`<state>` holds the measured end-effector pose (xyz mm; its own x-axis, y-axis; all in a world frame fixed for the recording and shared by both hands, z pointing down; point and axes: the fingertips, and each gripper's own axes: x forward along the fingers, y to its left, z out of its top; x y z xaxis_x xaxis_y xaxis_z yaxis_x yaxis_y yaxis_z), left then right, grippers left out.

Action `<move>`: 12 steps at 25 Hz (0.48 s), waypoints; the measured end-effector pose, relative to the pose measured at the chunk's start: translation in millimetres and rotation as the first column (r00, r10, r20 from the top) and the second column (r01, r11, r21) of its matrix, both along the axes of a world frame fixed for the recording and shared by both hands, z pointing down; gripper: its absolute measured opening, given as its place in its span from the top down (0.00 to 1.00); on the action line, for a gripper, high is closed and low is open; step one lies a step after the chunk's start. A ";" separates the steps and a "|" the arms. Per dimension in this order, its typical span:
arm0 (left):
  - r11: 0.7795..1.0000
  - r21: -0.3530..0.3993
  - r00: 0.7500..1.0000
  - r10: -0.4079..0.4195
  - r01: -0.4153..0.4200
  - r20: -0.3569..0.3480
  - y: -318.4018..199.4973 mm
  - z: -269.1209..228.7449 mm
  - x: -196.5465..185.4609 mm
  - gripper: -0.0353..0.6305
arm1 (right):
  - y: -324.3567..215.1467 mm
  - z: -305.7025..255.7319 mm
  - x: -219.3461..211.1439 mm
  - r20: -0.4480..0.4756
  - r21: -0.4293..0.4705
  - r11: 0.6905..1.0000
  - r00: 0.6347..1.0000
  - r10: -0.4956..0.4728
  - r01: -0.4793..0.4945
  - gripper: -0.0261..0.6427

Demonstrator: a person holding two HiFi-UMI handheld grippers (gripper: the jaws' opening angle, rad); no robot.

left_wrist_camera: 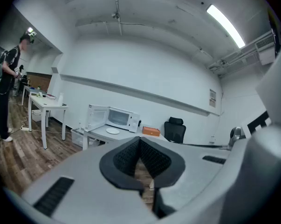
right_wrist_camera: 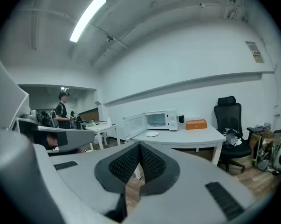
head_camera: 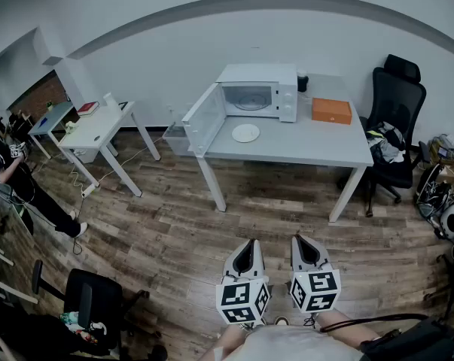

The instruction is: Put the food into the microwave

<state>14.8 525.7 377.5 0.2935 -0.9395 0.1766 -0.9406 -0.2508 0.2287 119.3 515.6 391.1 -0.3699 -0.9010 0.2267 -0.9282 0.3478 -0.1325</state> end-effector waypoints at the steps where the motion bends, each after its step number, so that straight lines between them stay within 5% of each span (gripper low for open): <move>1: 1.000 0.001 1.000 -0.002 0.002 0.001 -1.0 -0.4 -0.3 0.94 | -0.8 -0.4 0.1 -0.002 0.001 1.000 1.000 -0.002 0.002 0.94; 12: 1.000 -0.014 1.000 -0.018 0.018 0.001 -5.4 7.3 -8.0 0.94 | -6.0 8.4 -1.1 -0.007 -0.021 1.000 1.000 -0.005 0.005 0.94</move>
<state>6.8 520.3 384.8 0.2766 -0.9420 0.1901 -0.9452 -0.2309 0.2309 118.2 509.6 399.5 -0.3730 -0.8941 0.2481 -0.9273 0.3497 -0.1337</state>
